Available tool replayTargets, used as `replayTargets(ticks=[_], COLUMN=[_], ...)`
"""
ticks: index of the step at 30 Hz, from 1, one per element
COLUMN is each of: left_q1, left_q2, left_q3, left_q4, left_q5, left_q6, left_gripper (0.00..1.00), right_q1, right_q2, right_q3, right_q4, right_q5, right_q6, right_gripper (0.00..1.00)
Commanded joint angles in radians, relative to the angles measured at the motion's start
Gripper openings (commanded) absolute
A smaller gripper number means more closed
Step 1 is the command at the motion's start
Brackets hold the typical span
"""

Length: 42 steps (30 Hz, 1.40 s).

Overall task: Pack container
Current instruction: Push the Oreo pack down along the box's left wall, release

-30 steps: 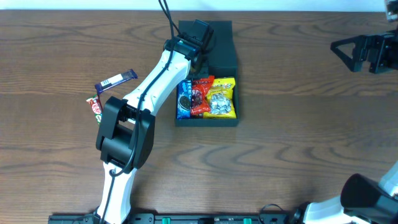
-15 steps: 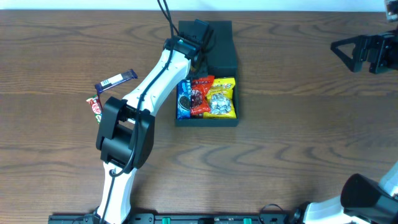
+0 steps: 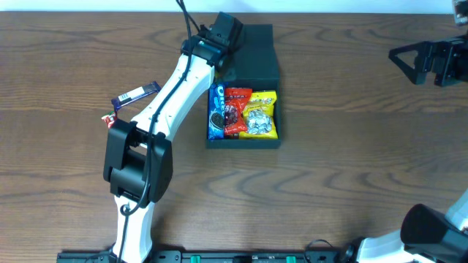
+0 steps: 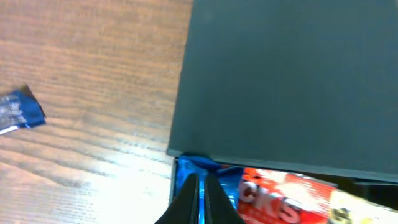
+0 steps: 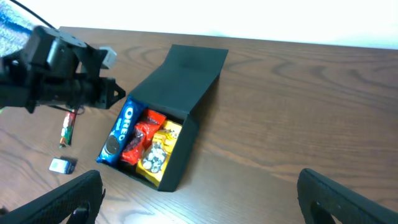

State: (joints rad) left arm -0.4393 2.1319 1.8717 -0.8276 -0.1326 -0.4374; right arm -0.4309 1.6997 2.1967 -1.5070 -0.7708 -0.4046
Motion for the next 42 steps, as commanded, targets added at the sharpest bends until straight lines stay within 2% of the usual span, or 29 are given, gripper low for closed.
replayTargets(ticks=[1, 19, 26, 30, 35, 38, 42], left_q1=[0.001, 0.002, 0.001, -0.002, -0.022, -0.048, -0.095], left_q2=[0.007, 0.001, -0.129, -0.238, -0.270, -0.270, -0.272], left_q3=[-0.041, -0.136, -0.068, -0.068, -0.080, -0.149, -0.222], left_q4=[0.015, 0.070, 0.042, -0.066, -0.320, -0.340, -0.288], left_q5=[0.006, 0.024, 0.025, 0.029, 0.047, 0.106, 0.125], left_q6=[-0.012, -0.005, -0.004, -0.005, -0.003, 0.014, 0.053], left_gripper=[0.06, 0.06, 0.06, 0.06, 0.06, 0.06, 0.06], right_q1=[-0.006, -0.006, -0.006, -0.006, -0.006, -0.006, -0.006], right_q2=[0.002, 0.002, 0.002, 0.002, 0.002, 0.002, 0.002], right_q3=[-0.002, -0.002, -0.002, -0.002, -0.002, -0.002, -0.002], right_q4=[-0.004, -0.016, -0.032, -0.033, -0.026, -0.018, -0.019], right_q5=[-0.023, -0.023, -0.023, -0.023, -0.023, -0.023, -0.023], right_q6=[0.008, 0.024, 0.023, 0.023, 0.023, 0.023, 0.023], right_gripper=[0.99, 0.99, 0.99, 0.99, 0.99, 0.99, 0.99])
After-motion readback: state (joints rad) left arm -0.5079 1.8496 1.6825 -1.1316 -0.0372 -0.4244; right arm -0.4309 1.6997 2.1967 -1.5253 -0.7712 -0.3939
